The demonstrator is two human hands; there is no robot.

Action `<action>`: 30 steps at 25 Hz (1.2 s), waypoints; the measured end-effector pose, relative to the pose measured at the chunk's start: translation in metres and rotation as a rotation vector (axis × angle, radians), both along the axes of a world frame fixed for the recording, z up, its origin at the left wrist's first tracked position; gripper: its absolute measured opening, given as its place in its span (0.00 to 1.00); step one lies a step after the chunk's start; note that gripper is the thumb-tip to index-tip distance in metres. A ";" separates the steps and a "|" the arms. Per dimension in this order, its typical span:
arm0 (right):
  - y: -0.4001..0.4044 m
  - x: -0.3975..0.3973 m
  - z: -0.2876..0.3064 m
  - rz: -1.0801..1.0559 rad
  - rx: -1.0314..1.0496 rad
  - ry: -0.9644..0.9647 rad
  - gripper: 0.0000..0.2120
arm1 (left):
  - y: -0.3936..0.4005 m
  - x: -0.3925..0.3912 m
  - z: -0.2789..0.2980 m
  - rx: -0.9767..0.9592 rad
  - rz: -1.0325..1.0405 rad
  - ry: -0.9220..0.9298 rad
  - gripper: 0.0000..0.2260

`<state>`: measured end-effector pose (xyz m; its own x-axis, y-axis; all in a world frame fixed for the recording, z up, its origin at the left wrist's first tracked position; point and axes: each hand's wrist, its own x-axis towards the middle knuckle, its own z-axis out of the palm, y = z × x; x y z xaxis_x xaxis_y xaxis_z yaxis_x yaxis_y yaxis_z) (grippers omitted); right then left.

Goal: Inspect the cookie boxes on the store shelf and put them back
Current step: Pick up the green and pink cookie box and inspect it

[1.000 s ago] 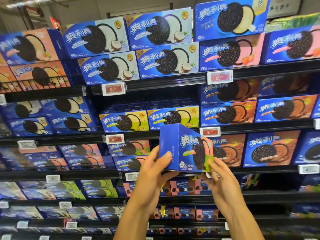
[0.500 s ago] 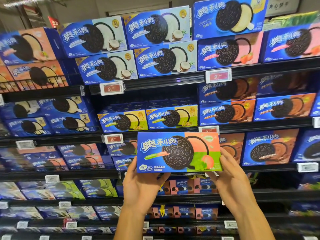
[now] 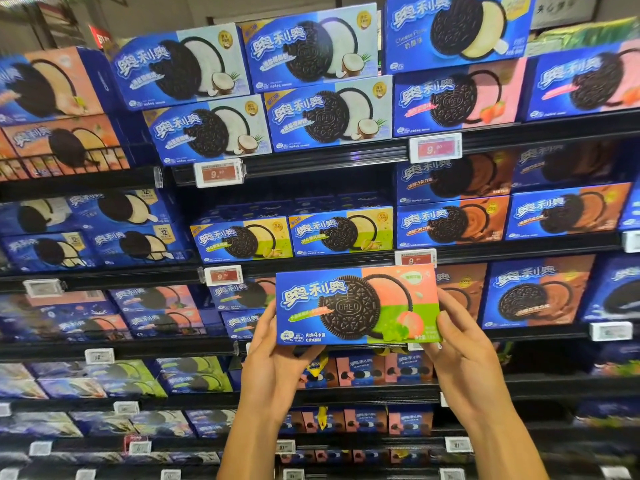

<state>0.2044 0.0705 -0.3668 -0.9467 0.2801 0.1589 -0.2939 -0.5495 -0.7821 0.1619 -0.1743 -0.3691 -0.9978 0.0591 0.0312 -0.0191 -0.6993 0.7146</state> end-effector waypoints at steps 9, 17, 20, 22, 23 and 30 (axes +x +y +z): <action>-0.002 0.001 0.004 -0.002 -0.041 -0.001 0.20 | 0.000 0.002 0.005 -0.067 -0.005 0.027 0.22; -0.013 0.009 0.020 0.115 0.031 0.030 0.16 | 0.005 -0.007 -0.003 -0.017 -0.036 -0.013 0.23; -0.019 0.014 0.027 0.124 0.081 0.053 0.17 | 0.008 -0.012 -0.003 -0.031 -0.049 -0.065 0.23; -0.023 0.017 0.032 0.113 0.118 0.082 0.17 | 0.011 -0.014 -0.005 -0.037 -0.051 -0.088 0.22; -0.026 0.018 0.035 0.106 0.137 0.094 0.17 | 0.012 -0.014 -0.007 -0.038 -0.051 -0.094 0.20; -0.031 0.023 0.041 0.114 0.239 0.127 0.30 | 0.013 -0.014 -0.021 -0.045 -0.051 -0.148 0.13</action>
